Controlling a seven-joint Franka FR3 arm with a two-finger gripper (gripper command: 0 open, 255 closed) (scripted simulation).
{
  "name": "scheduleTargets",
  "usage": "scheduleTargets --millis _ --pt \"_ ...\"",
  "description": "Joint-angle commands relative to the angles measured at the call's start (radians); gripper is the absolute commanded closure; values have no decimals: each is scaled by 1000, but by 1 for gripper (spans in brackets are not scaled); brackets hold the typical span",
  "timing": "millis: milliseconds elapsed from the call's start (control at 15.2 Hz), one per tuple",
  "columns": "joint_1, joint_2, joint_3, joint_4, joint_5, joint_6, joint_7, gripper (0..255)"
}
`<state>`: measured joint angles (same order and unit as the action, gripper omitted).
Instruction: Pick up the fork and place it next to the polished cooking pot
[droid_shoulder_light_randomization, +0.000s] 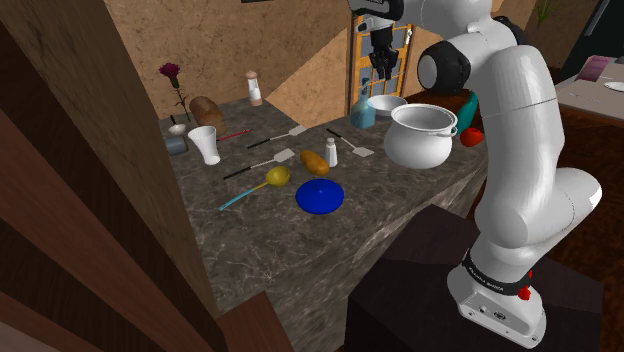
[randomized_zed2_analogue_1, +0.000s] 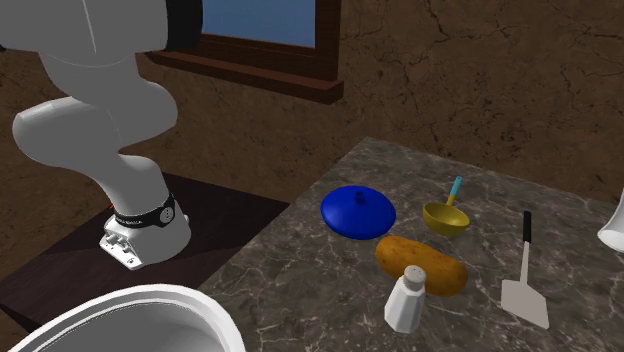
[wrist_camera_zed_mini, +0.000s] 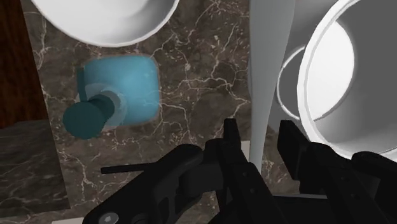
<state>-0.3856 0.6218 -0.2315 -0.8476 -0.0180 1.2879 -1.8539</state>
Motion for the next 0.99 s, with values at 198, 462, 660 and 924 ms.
scheduleTargets --millis 198,462,660,924 --pt "-14 2 -3 -54 -1 57 -18 255" --pt "-3 -29 -4 -160 -6 132 -10 255" --pt "2 -43 -3 -225 -8 182 -5 255" --pt "8 -55 -3 -298 -10 243 2 255"
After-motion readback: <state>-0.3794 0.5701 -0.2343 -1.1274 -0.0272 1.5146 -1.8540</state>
